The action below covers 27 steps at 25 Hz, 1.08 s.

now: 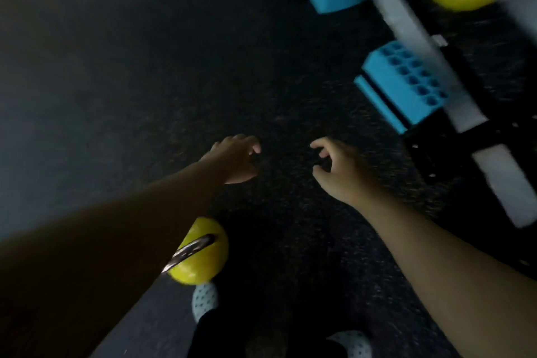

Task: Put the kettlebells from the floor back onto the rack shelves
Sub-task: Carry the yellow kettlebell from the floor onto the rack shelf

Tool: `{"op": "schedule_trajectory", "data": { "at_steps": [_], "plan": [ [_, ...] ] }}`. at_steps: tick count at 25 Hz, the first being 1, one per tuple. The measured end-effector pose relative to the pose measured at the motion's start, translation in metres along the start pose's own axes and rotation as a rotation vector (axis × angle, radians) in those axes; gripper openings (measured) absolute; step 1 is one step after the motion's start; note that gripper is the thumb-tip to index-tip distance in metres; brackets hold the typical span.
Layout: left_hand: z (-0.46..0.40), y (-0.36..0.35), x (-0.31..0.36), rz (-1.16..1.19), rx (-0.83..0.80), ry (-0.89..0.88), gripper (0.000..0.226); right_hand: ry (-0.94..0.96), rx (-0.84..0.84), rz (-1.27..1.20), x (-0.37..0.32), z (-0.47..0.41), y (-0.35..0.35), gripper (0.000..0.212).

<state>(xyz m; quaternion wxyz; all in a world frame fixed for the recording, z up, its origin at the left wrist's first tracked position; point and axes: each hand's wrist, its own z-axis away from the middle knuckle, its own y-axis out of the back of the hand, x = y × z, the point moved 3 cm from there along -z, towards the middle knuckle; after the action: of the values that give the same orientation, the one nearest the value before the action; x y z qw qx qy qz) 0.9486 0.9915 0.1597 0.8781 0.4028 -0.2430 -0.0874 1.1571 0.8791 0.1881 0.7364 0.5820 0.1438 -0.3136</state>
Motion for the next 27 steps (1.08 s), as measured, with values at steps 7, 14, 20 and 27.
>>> {"op": "schedule_trajectory", "data": {
  "at_steps": [7, 14, 20, 27],
  "plan": [
    [0.140, -0.134, -0.264, 0.215, -0.233, 0.459, 0.067, 0.166, -0.457, 0.230, -0.124, -0.006, -0.255, 0.039],
    [0.142, -0.234, -0.289, 0.279, -0.208, 0.275, 0.051, 0.319, -0.756, 0.437, -0.112, 0.008, -0.388, 0.035],
    [0.122, -0.236, -0.271, 0.224, -0.266, 0.261, 0.021, 0.258, -0.818, 0.377, -0.112, -0.005, -0.395, 0.032],
    [0.085, -0.142, -0.190, 0.011, -0.266, 0.021, 0.022, -0.011, -0.595, 0.206, -0.095, 0.000, -0.281, 0.033]
  ]
}}
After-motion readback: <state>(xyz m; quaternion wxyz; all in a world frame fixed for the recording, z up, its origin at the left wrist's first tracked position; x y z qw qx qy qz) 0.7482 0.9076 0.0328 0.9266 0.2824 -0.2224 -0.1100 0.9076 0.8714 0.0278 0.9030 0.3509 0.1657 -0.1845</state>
